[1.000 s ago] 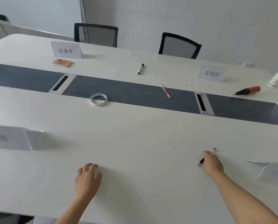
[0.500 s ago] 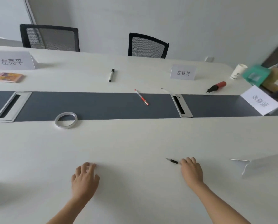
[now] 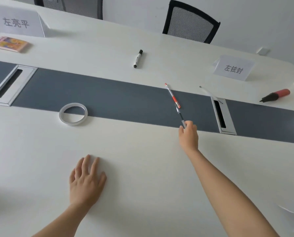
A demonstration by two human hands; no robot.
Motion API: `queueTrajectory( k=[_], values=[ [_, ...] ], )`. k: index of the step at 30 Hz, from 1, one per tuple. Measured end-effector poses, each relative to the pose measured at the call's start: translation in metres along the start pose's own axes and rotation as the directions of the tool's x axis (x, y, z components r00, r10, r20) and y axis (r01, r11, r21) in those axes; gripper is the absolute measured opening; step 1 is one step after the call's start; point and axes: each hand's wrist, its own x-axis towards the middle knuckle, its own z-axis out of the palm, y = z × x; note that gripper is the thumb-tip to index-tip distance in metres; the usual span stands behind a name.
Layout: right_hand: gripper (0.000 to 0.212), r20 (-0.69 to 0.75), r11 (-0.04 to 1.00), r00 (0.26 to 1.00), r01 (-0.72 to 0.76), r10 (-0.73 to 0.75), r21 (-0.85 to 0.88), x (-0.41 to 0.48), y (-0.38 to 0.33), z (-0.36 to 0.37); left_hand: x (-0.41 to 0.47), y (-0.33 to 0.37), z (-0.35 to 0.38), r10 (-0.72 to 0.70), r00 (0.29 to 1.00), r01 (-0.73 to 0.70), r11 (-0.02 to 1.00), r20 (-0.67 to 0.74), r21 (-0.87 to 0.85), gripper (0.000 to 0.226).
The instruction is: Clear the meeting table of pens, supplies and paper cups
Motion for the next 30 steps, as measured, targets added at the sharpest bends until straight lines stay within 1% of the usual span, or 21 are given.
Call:
queueTrajectory(
  k=[4,8,14,19,22,26,28,30],
  values=[
    [0.020,0.005,0.996,0.997,-0.083,0.083,-0.035,0.035,0.011,0.000,0.001,-0.002,0.003,-0.005,1.000,0.005,1.000,0.005,0.029,0.071],
    [0.018,-0.008,0.990,0.996,-0.093,0.093,-0.105,0.063,0.034,-0.016,0.002,-0.002,0.003,-0.013,1.000,0.012,0.999,0.004,0.038,0.073],
    [0.021,-0.034,0.976,0.991,-0.135,0.131,-0.173,0.134,0.064,-0.042,0.003,-0.002,0.006,-0.026,1.000,0.028,0.995,-0.014,0.091,0.065],
    [0.023,-0.022,0.958,0.994,-0.113,0.111,-0.263,0.192,0.061,-0.040,0.002,-0.002,0.007,-0.012,0.998,0.021,0.990,-0.063,0.141,0.058],
    [0.025,-0.030,0.938,0.995,-0.096,0.092,-0.333,0.217,0.051,-0.039,0.003,-0.003,0.008,0.037,0.994,-0.015,0.979,-0.106,0.202,0.056],
    [0.029,-0.012,0.935,0.995,-0.099,0.101,-0.342,0.244,0.048,-0.034,0.003,-0.004,0.010,0.060,0.987,-0.027,0.976,-0.150,0.215,0.055],
    [0.030,0.011,0.933,0.994,-0.100,0.111,-0.345,0.254,0.051,-0.031,0.003,-0.004,0.013,0.062,0.983,-0.024,0.977,-0.173,0.214,0.051],
    [0.029,0.030,0.920,0.992,-0.099,0.119,-0.379,0.258,0.056,-0.030,0.004,-0.003,0.014,0.054,0.983,-0.014,0.975,-0.174,0.220,0.060]
  ],
)
